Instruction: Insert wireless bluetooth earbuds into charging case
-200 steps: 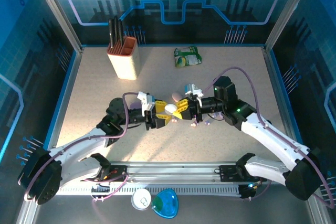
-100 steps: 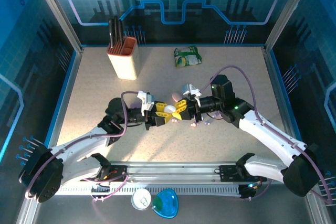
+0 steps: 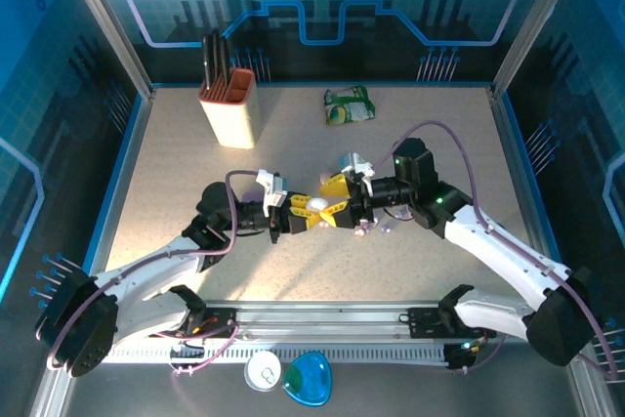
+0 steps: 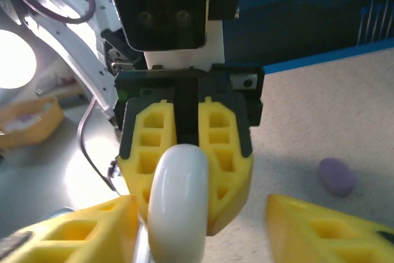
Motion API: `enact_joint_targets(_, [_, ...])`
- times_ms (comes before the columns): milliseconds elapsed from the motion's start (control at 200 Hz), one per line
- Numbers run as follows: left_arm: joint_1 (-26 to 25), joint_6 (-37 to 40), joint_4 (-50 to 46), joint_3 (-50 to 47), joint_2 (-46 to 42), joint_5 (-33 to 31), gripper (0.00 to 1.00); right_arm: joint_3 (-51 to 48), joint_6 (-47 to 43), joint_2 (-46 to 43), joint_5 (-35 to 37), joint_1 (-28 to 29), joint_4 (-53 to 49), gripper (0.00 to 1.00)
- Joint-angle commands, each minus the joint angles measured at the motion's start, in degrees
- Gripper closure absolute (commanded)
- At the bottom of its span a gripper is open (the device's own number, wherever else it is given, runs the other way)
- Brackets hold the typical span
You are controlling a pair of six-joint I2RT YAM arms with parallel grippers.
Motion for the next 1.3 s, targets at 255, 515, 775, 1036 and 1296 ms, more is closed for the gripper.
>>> enact_joint_targets(255, [-0.7, 5.9, 3.1, -1.0, -0.1, 0.5, 1.00, -0.5, 9.7, -0.2, 13.4, -5.0, 6.9, 0.26])
enact_joint_targets(515, [-1.2, 15.5, 2.7, -4.2, -1.2, -5.5, 0.96, -3.5, 15.7, -2.7, 26.8, -8.1, 8.2, 0.25])
enact_joint_targets(775, [-1.1, 11.2, 3.9, -3.9, -1.4, -9.9, 0.96, -2.4, 22.2, -0.5, 42.2, -12.4, -9.2, 0.23])
enact_joint_targets(1036, [-1.2, 9.5, 2.3, -2.4, -1.4, -10.7, 0.93, -1.6, 23.4, 5.4, 45.6, -12.6, -23.6, 0.26])
enact_joint_targets(1296, [-1.3, 11.5, 2.2, -2.9, -2.5, -11.0, 0.97, -0.8, 27.5, 13.4, 47.8, -12.6, -32.5, 0.43])
